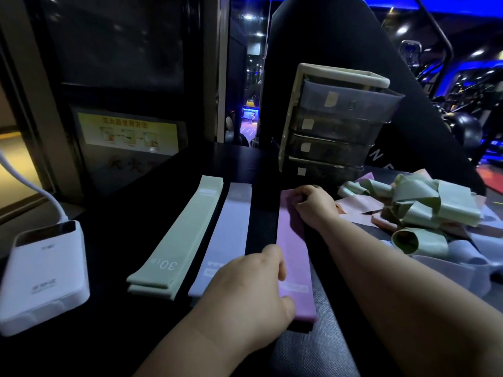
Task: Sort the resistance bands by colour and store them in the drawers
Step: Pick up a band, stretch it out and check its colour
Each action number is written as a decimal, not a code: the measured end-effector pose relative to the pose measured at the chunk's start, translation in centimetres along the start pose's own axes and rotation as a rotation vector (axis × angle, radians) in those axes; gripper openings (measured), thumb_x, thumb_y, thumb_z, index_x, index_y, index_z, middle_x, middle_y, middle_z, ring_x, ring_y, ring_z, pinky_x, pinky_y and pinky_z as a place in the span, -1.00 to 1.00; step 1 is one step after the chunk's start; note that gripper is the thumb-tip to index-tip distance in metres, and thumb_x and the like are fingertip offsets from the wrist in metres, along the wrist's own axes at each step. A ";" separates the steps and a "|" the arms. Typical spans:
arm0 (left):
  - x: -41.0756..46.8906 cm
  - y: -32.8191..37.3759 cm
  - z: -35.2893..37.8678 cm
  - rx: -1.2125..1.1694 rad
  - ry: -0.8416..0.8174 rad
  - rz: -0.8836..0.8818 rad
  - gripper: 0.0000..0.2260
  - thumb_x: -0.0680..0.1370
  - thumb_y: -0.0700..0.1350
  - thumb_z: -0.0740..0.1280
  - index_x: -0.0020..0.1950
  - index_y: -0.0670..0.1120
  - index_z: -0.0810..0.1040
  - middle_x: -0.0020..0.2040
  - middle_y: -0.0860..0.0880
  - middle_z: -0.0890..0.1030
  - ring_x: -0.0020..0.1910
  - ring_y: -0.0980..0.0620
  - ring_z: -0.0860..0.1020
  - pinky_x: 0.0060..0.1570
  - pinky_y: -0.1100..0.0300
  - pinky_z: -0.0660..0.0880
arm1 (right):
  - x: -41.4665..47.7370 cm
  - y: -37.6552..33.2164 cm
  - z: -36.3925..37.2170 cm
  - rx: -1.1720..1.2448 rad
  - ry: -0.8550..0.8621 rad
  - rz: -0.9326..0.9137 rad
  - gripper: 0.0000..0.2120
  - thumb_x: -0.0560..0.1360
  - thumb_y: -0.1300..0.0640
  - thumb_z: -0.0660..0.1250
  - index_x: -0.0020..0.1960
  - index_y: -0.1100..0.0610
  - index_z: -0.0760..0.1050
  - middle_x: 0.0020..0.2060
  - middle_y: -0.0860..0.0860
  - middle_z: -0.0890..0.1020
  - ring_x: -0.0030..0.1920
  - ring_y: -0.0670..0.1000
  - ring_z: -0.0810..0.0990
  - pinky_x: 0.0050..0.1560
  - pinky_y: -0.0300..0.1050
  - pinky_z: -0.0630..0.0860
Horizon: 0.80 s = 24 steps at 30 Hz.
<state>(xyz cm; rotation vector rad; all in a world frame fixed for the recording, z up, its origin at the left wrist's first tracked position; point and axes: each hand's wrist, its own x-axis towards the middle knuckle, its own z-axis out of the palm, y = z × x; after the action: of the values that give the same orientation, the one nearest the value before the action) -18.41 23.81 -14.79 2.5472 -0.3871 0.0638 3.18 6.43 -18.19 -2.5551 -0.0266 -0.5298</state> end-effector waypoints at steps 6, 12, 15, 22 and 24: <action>0.4 0.1 0.5 -0.051 -0.002 -0.021 -0.78 0.48 0.03 0.35 -0.01 0.11 0.33 -0.15 0.07 0.54 -0.12 0.12 0.52 -0.15 0.21 0.46 | -0.1 0.0 -0.1 0.007 -0.012 0.019 -0.77 0.52 0.11 0.26 0.08 -0.04 0.65 0.13 0.05 0.56 0.15 0.12 0.53 0.11 -0.10 0.46; 0.5 -0.2 0.5 -0.074 -0.002 -0.031 -0.82 0.50 0.02 0.34 -0.02 0.10 0.35 -0.13 0.07 0.52 -0.14 0.13 0.51 -0.13 0.22 0.47 | -0.3 -0.1 -0.1 0.020 -0.023 0.036 -0.76 0.53 0.09 0.24 0.07 -0.09 0.64 0.14 0.07 0.53 0.15 0.14 0.52 0.16 -0.08 0.46; 0.5 -0.3 0.4 -0.070 -0.009 -0.020 -0.85 0.52 -0.03 0.32 -0.04 0.09 0.34 -0.14 0.08 0.50 -0.17 0.11 0.47 -0.12 0.20 0.46 | -0.3 -0.2 -0.2 0.025 -0.029 0.052 -0.78 0.52 0.08 0.25 0.04 -0.10 0.64 0.13 0.07 0.51 0.13 0.14 0.52 0.15 -0.10 0.45; 0.3 0.1 0.0 -0.003 0.006 -0.008 -0.92 0.55 -0.08 0.26 -0.02 0.05 0.37 -0.03 0.09 0.49 -0.03 0.07 0.50 -0.03 0.18 0.48 | -0.4 -0.4 -0.4 0.067 0.024 0.087 -0.87 0.44 0.14 0.33 -0.13 -0.09 0.53 -0.01 -0.01 0.41 0.04 0.08 0.49 0.04 -0.13 0.40; 0.4 0.2 0.1 0.005 0.012 -0.010 -0.95 0.57 -0.07 0.24 -0.02 0.05 0.38 -0.03 0.08 0.51 -0.03 0.06 0.50 -0.02 0.17 0.49 | -0.5 -0.3 -0.5 0.084 0.039 0.090 -0.90 0.45 0.15 0.33 -0.08 -0.02 0.53 0.00 0.00 0.37 0.00 0.06 0.44 0.05 -0.13 0.38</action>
<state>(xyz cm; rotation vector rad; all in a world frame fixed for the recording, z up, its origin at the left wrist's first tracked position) -18.11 23.54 -14.73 2.5527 -0.3698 0.0761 2.47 6.43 -17.83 -2.4508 0.0783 -0.5321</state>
